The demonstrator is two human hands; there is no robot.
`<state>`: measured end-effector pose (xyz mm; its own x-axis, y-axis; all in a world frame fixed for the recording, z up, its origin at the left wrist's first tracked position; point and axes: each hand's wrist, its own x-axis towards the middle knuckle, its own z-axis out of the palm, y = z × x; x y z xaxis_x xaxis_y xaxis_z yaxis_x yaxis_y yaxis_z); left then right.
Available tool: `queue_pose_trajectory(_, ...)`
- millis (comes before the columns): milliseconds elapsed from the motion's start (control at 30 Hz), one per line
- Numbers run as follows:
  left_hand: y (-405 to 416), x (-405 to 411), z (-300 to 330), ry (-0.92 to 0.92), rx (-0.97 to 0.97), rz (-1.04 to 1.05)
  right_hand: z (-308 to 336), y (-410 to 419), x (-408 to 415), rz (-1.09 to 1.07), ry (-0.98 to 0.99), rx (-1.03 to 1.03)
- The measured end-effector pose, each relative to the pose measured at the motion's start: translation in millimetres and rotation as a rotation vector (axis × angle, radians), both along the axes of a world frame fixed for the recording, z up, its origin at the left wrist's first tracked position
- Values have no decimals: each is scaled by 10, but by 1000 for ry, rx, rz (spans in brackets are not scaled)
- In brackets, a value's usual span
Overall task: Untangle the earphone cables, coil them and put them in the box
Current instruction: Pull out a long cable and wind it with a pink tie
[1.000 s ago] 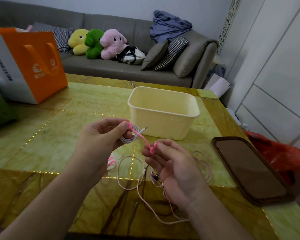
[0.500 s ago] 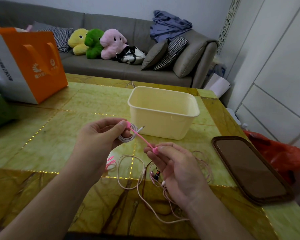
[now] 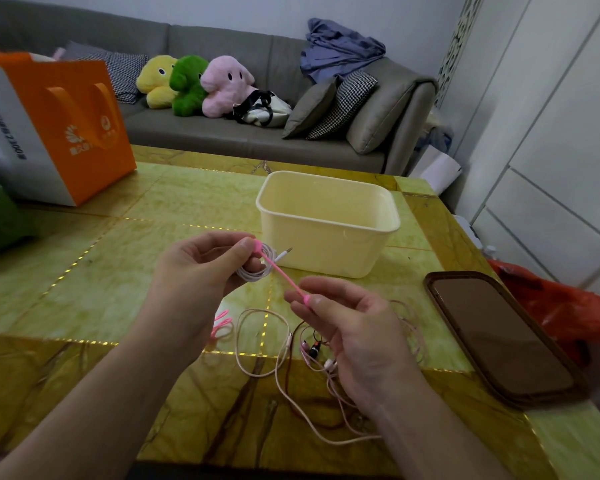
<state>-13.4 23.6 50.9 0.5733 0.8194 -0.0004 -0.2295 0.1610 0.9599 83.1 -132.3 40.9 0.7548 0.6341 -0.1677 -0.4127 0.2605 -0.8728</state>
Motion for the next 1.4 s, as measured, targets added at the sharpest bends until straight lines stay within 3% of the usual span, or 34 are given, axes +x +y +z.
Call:
queue_pose_trajectory(900,58,-11,-16,12,2,29,45,-53,86,175,138,94)
queue_pose_trajectory(1400,36,-38,29,10,17,4,41,-34,50,120,-9,-30)
